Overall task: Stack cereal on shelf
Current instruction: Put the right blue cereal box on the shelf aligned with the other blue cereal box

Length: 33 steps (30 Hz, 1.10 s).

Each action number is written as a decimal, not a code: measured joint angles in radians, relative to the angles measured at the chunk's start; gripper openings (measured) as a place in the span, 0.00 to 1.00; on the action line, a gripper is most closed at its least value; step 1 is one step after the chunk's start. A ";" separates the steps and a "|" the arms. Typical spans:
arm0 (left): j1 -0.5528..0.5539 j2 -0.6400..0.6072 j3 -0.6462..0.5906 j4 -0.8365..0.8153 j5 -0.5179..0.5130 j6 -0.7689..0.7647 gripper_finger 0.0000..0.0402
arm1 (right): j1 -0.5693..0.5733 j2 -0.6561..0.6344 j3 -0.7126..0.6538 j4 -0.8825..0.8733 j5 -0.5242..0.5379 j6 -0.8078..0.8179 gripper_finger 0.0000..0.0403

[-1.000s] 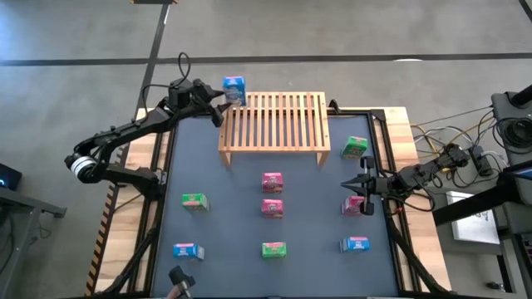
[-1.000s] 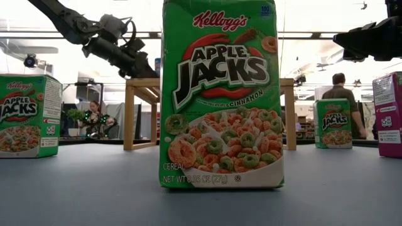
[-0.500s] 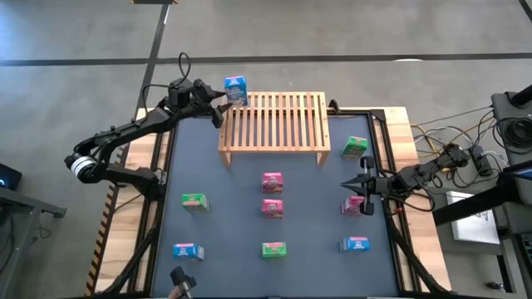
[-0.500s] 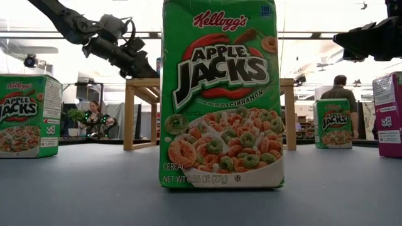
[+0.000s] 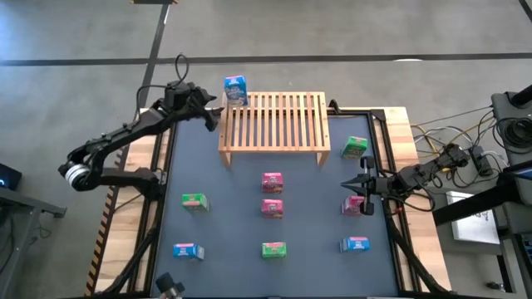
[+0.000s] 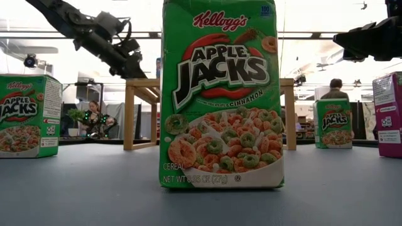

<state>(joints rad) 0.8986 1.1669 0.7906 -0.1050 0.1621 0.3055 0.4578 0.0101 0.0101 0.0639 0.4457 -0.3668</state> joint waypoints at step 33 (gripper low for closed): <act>-1.281 -0.430 0.033 -0.355 -0.637 -0.492 0.49 | 0.000 0.000 0.000 0.000 0.000 0.000 0.02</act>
<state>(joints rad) -0.3823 0.7368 0.8236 -0.4603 -0.4745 -0.1865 0.4580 0.0100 0.0101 0.0639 0.4456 -0.3668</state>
